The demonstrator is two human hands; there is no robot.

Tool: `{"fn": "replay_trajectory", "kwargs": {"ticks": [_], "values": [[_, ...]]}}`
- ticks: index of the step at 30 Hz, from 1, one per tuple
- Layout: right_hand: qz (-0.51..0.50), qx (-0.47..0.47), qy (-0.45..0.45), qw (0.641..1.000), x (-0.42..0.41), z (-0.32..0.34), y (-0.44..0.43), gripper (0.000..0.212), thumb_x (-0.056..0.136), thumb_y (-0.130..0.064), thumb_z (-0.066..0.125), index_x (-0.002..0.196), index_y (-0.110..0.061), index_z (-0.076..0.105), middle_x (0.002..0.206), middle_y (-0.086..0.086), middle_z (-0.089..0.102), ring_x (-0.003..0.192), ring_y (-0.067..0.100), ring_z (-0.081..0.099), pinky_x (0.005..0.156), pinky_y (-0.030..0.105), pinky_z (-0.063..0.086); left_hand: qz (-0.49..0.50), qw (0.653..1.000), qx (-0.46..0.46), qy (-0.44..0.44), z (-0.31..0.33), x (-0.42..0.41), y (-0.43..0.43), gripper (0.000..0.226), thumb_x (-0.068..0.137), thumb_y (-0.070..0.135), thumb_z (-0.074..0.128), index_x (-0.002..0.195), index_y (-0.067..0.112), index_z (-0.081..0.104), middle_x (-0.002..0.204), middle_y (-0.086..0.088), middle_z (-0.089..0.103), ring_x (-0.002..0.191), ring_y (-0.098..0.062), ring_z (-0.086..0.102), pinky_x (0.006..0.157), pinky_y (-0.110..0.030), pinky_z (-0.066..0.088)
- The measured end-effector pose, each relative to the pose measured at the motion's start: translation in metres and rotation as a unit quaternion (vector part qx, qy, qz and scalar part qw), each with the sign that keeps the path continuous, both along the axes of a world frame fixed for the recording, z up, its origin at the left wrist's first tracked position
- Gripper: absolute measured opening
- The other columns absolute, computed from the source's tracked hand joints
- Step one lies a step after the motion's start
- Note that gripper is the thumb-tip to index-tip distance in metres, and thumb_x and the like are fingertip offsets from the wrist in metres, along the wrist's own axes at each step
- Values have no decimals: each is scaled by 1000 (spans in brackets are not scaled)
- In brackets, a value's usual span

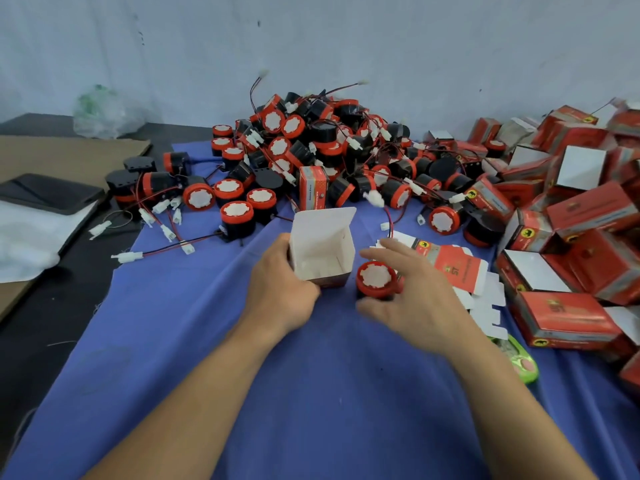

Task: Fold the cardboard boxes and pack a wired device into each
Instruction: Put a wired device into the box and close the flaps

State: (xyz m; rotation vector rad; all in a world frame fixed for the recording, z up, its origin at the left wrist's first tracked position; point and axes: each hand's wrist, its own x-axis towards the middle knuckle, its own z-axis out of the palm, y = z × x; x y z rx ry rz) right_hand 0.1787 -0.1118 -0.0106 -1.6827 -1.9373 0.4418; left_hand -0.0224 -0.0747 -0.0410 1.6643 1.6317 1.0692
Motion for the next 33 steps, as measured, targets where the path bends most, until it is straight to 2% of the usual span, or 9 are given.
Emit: {"fn": "replay_trajectory", "kwargs": {"ticks": [4, 10, 13, 16, 18, 23, 28, 30, 33], "values": [[59, -43, -47, 996, 8, -9, -3, 77, 77, -24, 80, 145, -43, 49, 140, -17, 56, 123, 8, 55, 94, 14, 36, -10, 1000, -8, -3, 2, 4, 2, 53, 75, -6, 67, 112, 31, 56, 94, 15, 64, 84, -6, 60, 57, -27, 47], [-113, 212, 111, 964, -9, 3, -17, 73, 62, -41, 93, 127, -43, 59, 110, -24, 63, 94, -5, 54, 84, -4, 32, -50, 998, 14, -24, 2, 8, -6, 56, 74, 1, 74, 111, 41, 57, 96, 20, 69, 90, 5, 64, 59, -21, 50], [-95, 236, 156, 954, -28, 7, -25, 71, 61, -45, 91, 109, -54, 39, 100, -25, 60, 92, -6, 57, 72, 4, 41, -97, 994, 43, -15, 0, 17, -14, 57, 72, 7, 79, 115, 40, 61, 97, 19, 73, 87, -2, 68, 72, -31, 58], [-67, 273, 69, 957, -38, 2, -24, 59, 66, -41, 88, 96, -40, 37, 87, -15, 55, 78, 8, 39, 66, 20, 34, -123, 991, 61, -7, -1, 22, -19, 54, 74, 17, 83, 115, 45, 61, 101, 28, 71, 89, 2, 68, 72, -17, 55], [-88, 307, -11, 947, -37, 0, -21, 55, 64, -46, 90, 92, -25, 47, 82, -9, 61, 78, 9, 31, 74, 28, 29, -135, 989, 57, 3, 0, 20, -19, 50, 73, 25, 86, 114, 43, 63, 103, 29, 71, 94, 5, 67, 73, -11, 51], [-92, 289, -99, 948, -30, -7, -16, 43, 72, -64, 66, 83, -23, 69, 94, 3, 71, 114, 20, 41, 104, 33, 25, -148, 988, 28, 20, 4, 18, -17, 53, 63, 25, 77, 114, 35, 67, 100, 16, 75, 93, -7, 68, 81, -32, 57], [-10, 261, -82, 962, -23, -10, -17, 18, 89, -34, 65, 79, -34, 80, 108, -18, 74, 124, 20, 54, 119, 39, 18, -141, 990, -22, 1, 5, 15, -12, 59, 48, 12, 71, 98, 44, 68, 85, 24, 72, 78, 0, 65, 60, -13, 49], [-43, 294, 19, 955, -20, -8, -17, 18, 85, -26, 68, 95, -30, 82, 121, -13, 70, 124, 16, 49, 115, 32, 27, -137, 990, -39, -6, 5, 15, -12, 60, 48, 7, 74, 95, 43, 67, 87, 27, 71, 79, 3, 64, 56, -10, 46], [-162, 269, 140, 939, -8, -2, -15, 51, 87, -28, 69, 137, -35, 62, 121, -22, 57, 120, 7, 45, 100, 0, 23, -135, 990, -48, -1, 6, 16, -12, 57, 44, 14, 69, 92, 43, 64, 89, 31, 69, 83, 6, 62, 55, -9, 43]]}}
